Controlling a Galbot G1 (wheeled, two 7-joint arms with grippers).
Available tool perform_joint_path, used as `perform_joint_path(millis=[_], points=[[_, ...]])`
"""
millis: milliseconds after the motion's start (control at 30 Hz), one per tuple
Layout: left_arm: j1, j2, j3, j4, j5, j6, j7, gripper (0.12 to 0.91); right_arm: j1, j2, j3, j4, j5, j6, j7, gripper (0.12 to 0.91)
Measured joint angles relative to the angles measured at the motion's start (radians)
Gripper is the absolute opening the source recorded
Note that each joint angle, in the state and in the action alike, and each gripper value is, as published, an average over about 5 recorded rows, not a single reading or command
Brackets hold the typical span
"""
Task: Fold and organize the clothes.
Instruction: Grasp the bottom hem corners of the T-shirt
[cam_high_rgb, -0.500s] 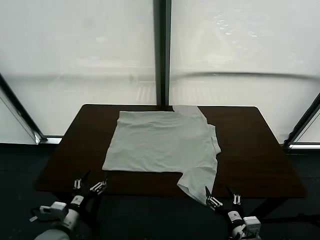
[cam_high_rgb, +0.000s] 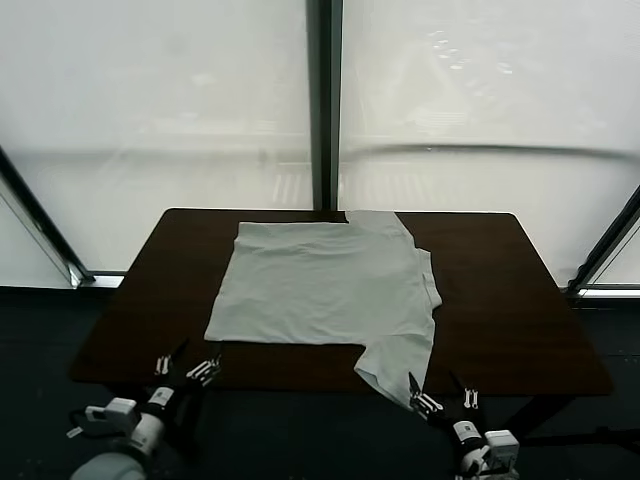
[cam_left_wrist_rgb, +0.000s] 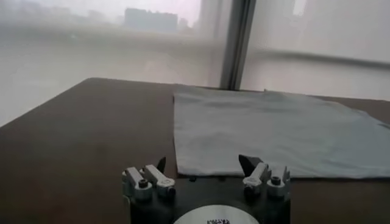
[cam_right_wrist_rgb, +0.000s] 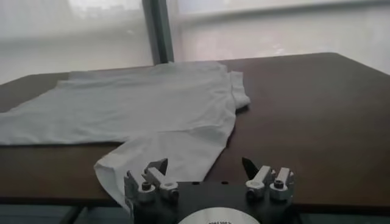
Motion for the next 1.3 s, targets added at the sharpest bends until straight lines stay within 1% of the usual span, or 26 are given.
perform_joint_path(millis=[333,533,633,733,833,933,967,1033,1067,1100,1133,1167,1233,1300], points=[[-0.027,-0.003,0.028,0.045,-0.002,0.001,-0.001,0.905,0.002,0.016,-0.004,-0.018,0.0,-0.001,0.0,0.907],[-0.048,0.001,0.028,0.068,-0.025,-0.002,-0.004,0.852,0.004,0.019,-0.008,-0.019,-0.002,-0.004,-0.001,0.907],[-0.059,0.004,0.028,0.08,-0.038,-0.002,-0.005,0.845,0.008,0.02,-0.007,-0.02,-0.002,-0.007,-0.001,0.88],[-0.072,0.003,0.035,0.093,-0.046,-0.003,-0.005,0.843,0.009,0.022,-0.007,-0.022,-0.002,-0.009,-0.001,0.79],[-0.087,-0.001,0.044,0.105,-0.047,-0.005,-0.005,0.837,0.009,0.023,-0.007,-0.023,-0.002,-0.009,-0.002,0.662],[-0.102,-0.003,0.052,0.116,-0.046,-0.006,-0.007,0.819,0.009,0.023,-0.007,-0.023,-0.002,-0.01,-0.003,0.503],[-0.106,-0.003,0.055,0.119,-0.047,-0.006,-0.008,0.804,0.009,0.023,-0.006,-0.023,-0.002,-0.01,-0.003,0.431],[-0.114,-0.003,0.058,0.123,-0.048,-0.006,-0.009,0.768,0.01,0.024,-0.006,-0.023,-0.002,-0.01,-0.003,0.319],[-0.116,-0.003,0.059,0.125,-0.049,-0.006,-0.009,0.73,0.01,0.024,-0.006,-0.023,-0.002,-0.01,-0.003,0.252],[-0.119,-0.002,0.059,0.127,-0.05,-0.005,-0.009,0.697,0.01,0.024,-0.006,-0.023,-0.002,-0.01,-0.004,0.204],[-0.12,-0.002,0.06,0.128,-0.051,-0.005,-0.009,0.656,0.01,0.024,-0.006,-0.023,-0.001,-0.01,-0.004,0.176],[-0.121,-0.001,0.06,0.13,-0.051,-0.005,-0.009,0.598,0.01,0.024,-0.005,-0.023,-0.001,-0.01,-0.004,0.148],[-0.121,-0.001,0.059,0.132,-0.051,-0.005,-0.009,0.501,0.01,0.023,-0.004,-0.023,0.0,-0.01,-0.004,0.139],[-0.118,-0.001,0.058,0.132,-0.051,-0.005,-0.009,0.378,0.009,0.021,-0.002,-0.023,0.001,-0.009,-0.004,0.14]])
